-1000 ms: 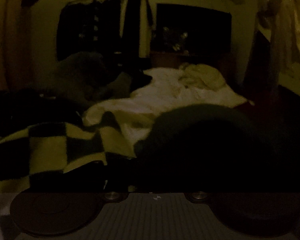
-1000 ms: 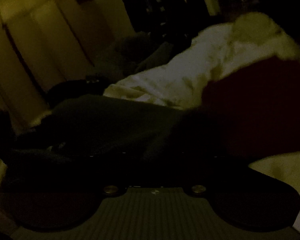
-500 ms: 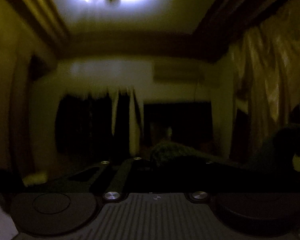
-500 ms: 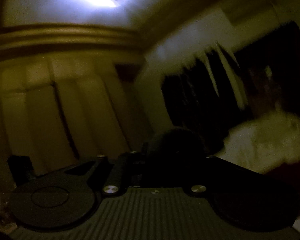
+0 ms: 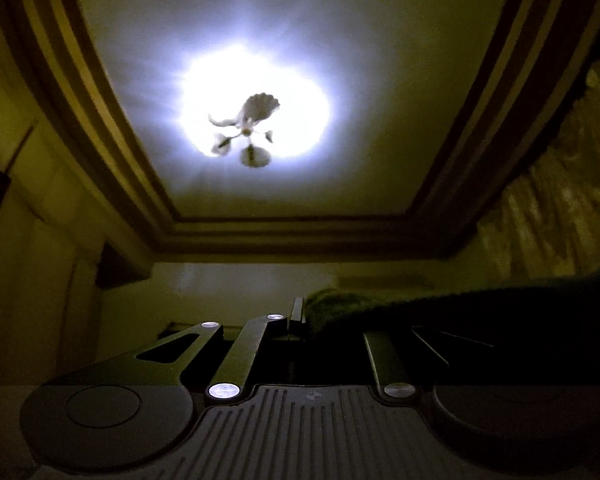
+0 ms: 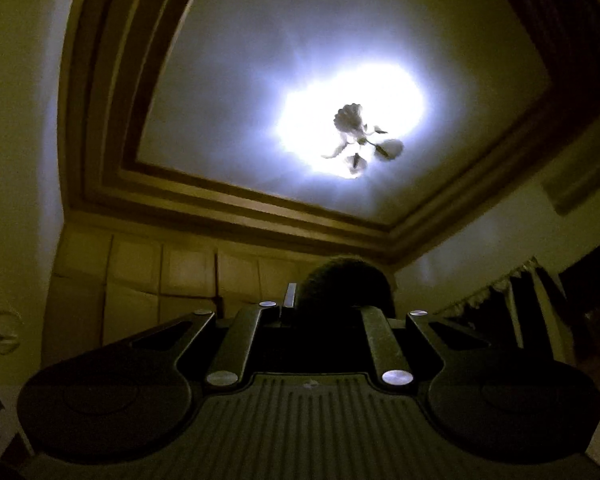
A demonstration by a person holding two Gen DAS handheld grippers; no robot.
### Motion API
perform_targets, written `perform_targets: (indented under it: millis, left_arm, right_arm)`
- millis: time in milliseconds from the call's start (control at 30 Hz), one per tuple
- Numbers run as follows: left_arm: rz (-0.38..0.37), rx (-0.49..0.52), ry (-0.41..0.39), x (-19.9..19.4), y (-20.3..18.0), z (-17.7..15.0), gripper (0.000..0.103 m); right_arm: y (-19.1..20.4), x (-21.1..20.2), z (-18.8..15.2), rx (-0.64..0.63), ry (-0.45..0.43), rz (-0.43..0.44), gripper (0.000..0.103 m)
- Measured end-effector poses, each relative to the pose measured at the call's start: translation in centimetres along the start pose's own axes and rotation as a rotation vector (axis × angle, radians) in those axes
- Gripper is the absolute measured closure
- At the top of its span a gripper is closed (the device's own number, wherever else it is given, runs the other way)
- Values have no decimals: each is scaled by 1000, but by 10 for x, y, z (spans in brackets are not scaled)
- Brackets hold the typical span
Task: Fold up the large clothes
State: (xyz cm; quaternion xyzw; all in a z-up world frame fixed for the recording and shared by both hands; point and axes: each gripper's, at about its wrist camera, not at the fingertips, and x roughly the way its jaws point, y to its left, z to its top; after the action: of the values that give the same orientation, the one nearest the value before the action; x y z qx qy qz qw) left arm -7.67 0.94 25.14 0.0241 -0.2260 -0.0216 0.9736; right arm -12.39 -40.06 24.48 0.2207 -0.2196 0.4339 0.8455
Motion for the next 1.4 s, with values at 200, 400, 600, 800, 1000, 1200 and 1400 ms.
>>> perform_targets:
  millis: [200,400,600,800,1000,1200,1400]
  left_arm:
    - [115,-9,220,55,20,-61,40]
    - [267,5,560,133,45,-210,34]
    - [274,48,875,139,57,-362,0]
    - [311,94,940,127,66,-413,0]
    - [329,54,931,137,70,-376,0]
    - [264,68,783,65,62,-275,0]
    - [301,111,812,-21,68,-200,0]
  right_arm:
    - [-40,56,-34,59,121,-124,91]
    - [-127,134,-151,93,394,-353,90]
    - [-194,179,-310,78,673,-595,56]
    - [-220,161,-408,112,864,-635,35]
    - [-211,137,-414,213,876,-645,23]
    - [-165,116,-329,112,814,-508,10]
    - [-110,62,-234,-26,757,-414,4]
